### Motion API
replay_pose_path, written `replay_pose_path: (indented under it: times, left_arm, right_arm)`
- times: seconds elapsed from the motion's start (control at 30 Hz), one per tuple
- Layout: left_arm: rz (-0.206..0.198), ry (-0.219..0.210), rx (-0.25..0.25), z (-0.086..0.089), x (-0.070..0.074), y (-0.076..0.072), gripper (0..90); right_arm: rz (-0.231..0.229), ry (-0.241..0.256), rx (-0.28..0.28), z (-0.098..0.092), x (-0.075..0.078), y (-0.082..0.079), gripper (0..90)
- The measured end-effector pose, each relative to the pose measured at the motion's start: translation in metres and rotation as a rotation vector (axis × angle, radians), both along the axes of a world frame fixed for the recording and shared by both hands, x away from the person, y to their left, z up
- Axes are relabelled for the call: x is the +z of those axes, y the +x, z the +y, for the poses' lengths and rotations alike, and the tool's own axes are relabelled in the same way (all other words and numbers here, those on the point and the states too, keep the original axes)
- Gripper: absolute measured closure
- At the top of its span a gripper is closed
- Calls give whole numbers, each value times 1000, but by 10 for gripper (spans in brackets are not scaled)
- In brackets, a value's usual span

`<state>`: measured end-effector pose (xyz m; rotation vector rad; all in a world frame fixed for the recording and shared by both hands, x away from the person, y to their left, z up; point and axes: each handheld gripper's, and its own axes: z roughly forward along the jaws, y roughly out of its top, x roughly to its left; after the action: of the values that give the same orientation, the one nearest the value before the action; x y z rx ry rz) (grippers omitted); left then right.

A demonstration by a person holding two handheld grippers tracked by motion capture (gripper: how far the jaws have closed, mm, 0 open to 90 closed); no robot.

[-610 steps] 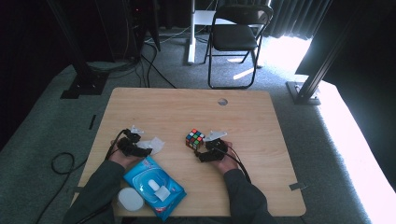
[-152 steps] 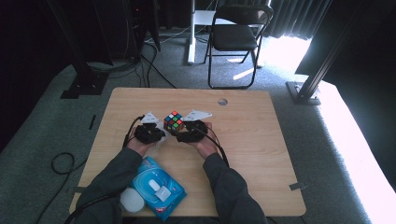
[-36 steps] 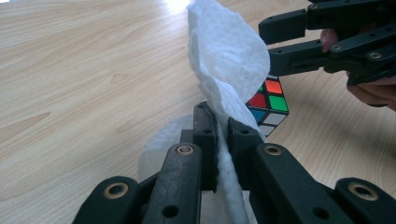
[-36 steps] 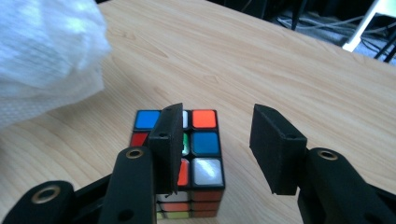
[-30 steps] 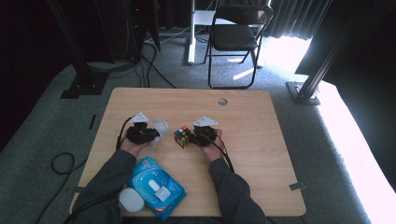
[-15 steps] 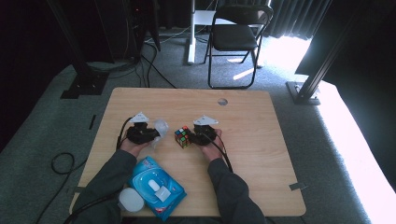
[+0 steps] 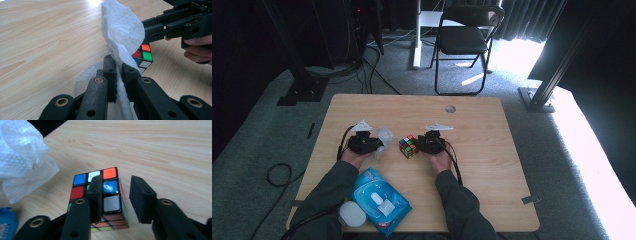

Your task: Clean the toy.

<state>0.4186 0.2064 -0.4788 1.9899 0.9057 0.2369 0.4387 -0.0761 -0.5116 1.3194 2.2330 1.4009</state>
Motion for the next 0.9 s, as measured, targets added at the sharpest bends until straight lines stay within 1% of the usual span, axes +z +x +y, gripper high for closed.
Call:
replay_pose_path:
  times: [0.07, 0.17, 0.27, 0.37, 0.4, 0.47, 0.53, 0.8, 0.9]
  left_arm:
    - [1, 0, 1, 0, 0, 0, 846]
    - [0, 1, 0, 0, 0, 0, 846]
    - [-1, -2, 1, 0, 0, 0, 846]
    - [-1, -3, 3, 0, 0, 0, 846]
    - [-1, -7, 5, 1, 1, 0, 846]
    - [-2, -8, 6, 1, 1, 0, 846]
    - [-1, -8, 6, 1, 1, 0, 846]
    - [-2, -6, 5, 1, 1, 0, 846]
    - [-1, -8, 4, 1, 1, 1, 845]
  right_arm:
    - [25, 35, 9, -1, -1, 1, 705]
    - [53, 68, 5, -3, -2, 2, 707]
    - [97, 124, -7, -7, -5, 5, 706]
    - [142, 198, -13, -13, -9, 8, 706]
    - [164, 228, -18, -15, -11, 9, 704]
    - [185, 265, -25, -19, -13, 11, 705]
    - [185, 270, -28, -20, -13, 12, 708]
    - [168, 259, -85, -29, -11, 10, 731]
    - [136, 231, -105, -31, -9, 8, 735]
